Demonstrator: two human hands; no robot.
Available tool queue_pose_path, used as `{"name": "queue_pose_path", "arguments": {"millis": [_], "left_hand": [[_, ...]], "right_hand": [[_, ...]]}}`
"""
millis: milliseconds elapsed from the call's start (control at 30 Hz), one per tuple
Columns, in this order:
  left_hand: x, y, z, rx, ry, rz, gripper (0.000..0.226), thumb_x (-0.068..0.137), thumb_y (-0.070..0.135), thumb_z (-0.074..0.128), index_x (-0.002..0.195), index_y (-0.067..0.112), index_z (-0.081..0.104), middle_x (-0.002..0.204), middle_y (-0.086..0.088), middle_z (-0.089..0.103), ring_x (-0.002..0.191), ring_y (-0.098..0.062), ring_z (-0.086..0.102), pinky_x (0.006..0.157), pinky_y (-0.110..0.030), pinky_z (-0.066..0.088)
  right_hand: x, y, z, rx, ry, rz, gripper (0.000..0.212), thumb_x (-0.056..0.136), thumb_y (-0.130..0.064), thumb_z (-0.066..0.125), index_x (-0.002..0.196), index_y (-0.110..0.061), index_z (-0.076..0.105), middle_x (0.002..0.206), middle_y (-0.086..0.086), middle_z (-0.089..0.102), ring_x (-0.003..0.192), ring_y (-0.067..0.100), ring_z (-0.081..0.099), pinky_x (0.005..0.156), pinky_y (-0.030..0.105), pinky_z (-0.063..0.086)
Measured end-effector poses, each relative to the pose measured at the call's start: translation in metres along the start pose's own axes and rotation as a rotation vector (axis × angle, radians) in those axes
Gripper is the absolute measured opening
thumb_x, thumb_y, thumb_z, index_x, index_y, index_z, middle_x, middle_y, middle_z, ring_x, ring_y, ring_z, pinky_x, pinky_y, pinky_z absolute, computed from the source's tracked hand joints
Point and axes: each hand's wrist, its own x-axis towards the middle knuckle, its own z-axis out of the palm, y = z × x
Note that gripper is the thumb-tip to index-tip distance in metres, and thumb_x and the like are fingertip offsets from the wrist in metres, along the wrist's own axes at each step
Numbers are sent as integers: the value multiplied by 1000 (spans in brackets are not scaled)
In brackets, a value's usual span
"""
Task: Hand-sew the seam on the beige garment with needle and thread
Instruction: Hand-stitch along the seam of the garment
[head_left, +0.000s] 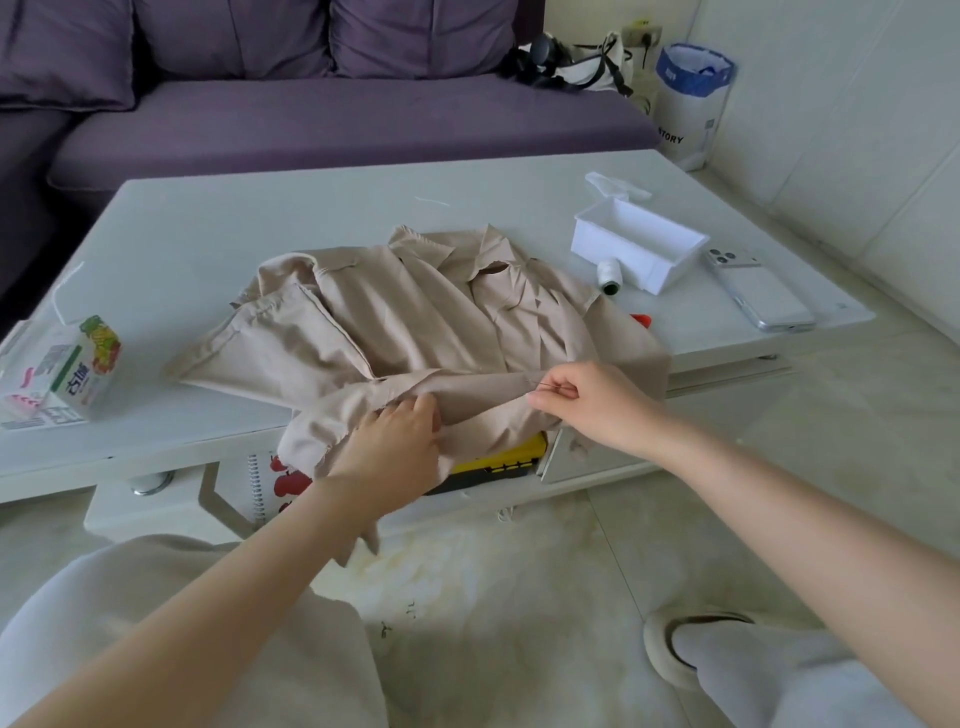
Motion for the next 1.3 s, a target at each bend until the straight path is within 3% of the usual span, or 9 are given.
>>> {"name": "queue_pose_path", "arguments": {"millis": [167,300,400,600,667,833,1000,1133,1300], "left_hand": [[0,27,-7,-584,62,56,45,70,37,52,109,16,47,107,6,50,101,-13,47,80,-23,34],[2,38,0,-958,-19,-15,46,80,42,65,117,19,52,105,4,61,95,-7,58,76,-15,48],[3,40,9,-892,37,-26,37,83,34,71,112,22,51,99,6,58,91,-7,57,76,-18,49],[-1,45,22,-460,519,255,22,82,32,66,87,15,52,88,2,46,79,-17,47,71,-32,43],[0,44,26,-354,581,303,12,83,24,55,81,15,48,83,2,44,73,-18,42,64,-35,41],[5,32,18,-443,466,245,25,85,37,42,69,18,37,72,1,42,59,-24,40,49,-38,36],[4,34,16,-559,439,161,7,84,16,53,78,12,55,80,6,51,72,-11,47,64,-36,45],[3,43,15,-536,405,147,22,86,32,64,90,12,55,75,18,47,69,-7,44,72,-30,41],[6,47,16,-498,322,56,15,82,10,54,79,15,40,57,4,45,54,-26,46,51,-38,35]], "right_hand": [[-2,-12,-2,-11,8,-35,29,93,-27,58,81,0,63,53,-5,34,43,4,33,49,5,33],[-5,-18,-2,3,-17,-49,24,92,-26,60,76,-7,63,49,-8,33,42,3,34,47,6,32],[-5,-14,-2,-1,-32,-39,26,92,-28,59,77,-7,63,49,-10,32,44,5,32,46,9,31],[-3,-5,-4,19,-36,-14,26,92,-30,58,77,-10,64,45,-12,39,46,4,38,53,20,41],[-3,-3,-5,13,-29,-17,25,93,-29,58,73,-15,62,43,-14,41,46,3,39,49,13,34],[2,2,-4,39,-30,3,25,95,-27,55,77,-11,61,42,-17,47,44,-4,46,48,6,34],[10,5,2,37,-27,27,31,93,-28,57,71,-8,60,36,-13,36,40,4,37,50,13,30],[12,0,2,56,-27,-3,39,92,-26,59,55,-27,46,34,-13,37,38,3,37,47,11,29],[11,-1,-1,100,-51,2,36,92,-28,60,58,-27,50,37,-16,39,42,-1,40,49,6,32]]}}
